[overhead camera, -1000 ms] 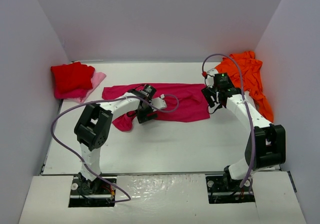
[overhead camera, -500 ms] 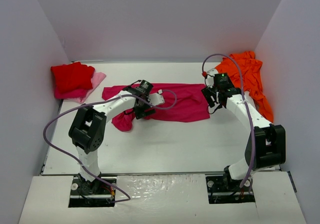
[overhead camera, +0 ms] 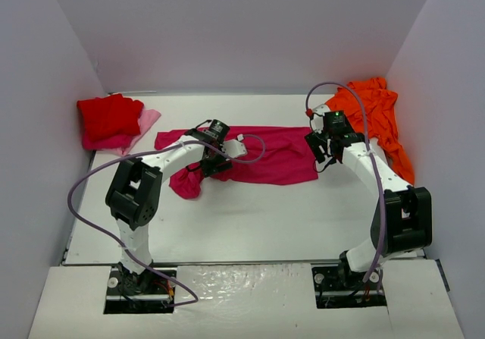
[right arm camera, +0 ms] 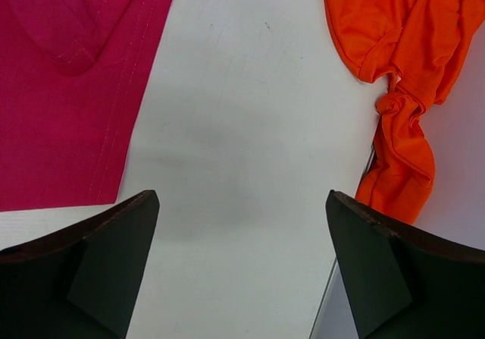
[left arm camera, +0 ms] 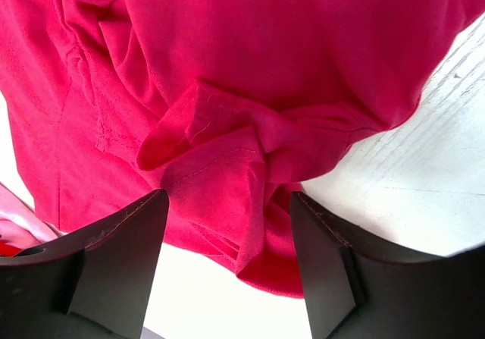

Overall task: Fold and stack the t-shirts
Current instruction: Grap the side of the flattened tshirt closest away from the robot with both arms

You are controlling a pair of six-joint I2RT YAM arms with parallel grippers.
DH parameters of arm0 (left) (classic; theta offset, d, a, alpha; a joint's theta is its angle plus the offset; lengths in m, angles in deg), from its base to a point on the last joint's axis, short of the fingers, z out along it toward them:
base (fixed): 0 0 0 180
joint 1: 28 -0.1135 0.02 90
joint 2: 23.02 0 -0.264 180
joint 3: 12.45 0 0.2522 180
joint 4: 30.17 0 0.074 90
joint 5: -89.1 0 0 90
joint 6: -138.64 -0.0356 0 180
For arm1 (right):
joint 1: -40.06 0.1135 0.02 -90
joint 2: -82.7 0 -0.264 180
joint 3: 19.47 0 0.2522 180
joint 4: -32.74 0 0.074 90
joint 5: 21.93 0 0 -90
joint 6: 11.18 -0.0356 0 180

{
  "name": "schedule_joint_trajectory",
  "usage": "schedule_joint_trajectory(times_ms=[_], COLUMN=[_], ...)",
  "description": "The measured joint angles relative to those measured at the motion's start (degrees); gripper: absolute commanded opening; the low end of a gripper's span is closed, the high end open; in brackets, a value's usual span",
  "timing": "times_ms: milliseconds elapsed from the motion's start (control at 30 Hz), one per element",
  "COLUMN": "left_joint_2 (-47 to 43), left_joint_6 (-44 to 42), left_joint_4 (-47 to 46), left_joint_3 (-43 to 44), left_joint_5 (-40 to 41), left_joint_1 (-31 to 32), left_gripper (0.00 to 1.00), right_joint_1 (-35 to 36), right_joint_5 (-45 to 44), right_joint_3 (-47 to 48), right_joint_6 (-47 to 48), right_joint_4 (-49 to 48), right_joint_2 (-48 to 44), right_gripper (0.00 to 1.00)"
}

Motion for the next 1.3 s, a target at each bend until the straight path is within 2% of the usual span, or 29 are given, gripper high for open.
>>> schedule_joint_trajectory(times_ms=[167,433,767,833,900,1000,1200,1300], left_joint_2=[0.05,1.42,1.96,1.96,2.04,2.79,4.24,4.19], left_joint_6=[-0.02,-0.21,-0.15,-0.17,-0.27,-0.4,-0.63,-0.62], left_joint_4=[-0.07,-0.36,-1.35,-1.18,-1.24,-1.27,-1.11,-1.14], left_joint_3=[0.0,0.0,-1.05,-1.29,-1.3,-1.07,-0.28,-0.14], left_joint_5=[-0.03,-0.03,-0.21,-0.17,-0.09,0.06,0.47,0.49], left_joint_1=[-0.4,-0.54,-0.54,-0.54,-0.54,-0.54,-0.59,-0.63], left_gripper=[0.6,0.46,0.37,0.33,0.21,0.08,0.0,0.0], right_joint_1=[0.0,0.0,0.0,0.0,0.0,0.0,0.01,0.16], right_joint_5=[0.0,0.0,-0.02,-0.02,-0.02,-0.02,-0.01,0.02], right_joint_3=[-0.32,-0.38,-0.4,-0.4,-0.4,-0.55,-0.91,-0.95], right_joint_6=[0.01,0.0,0.0,0.0,0.0,0.0,0.02,0.02], right_joint_4=[-0.09,-0.36,-0.39,-0.39,-0.39,-0.42,-0.43,-0.47], right_joint_2=[0.38,0.38,0.4,0.4,0.4,0.4,0.47,0.96], right_gripper=[0.9,0.9,0.9,0.9,0.9,0.9,0.9,0.9])
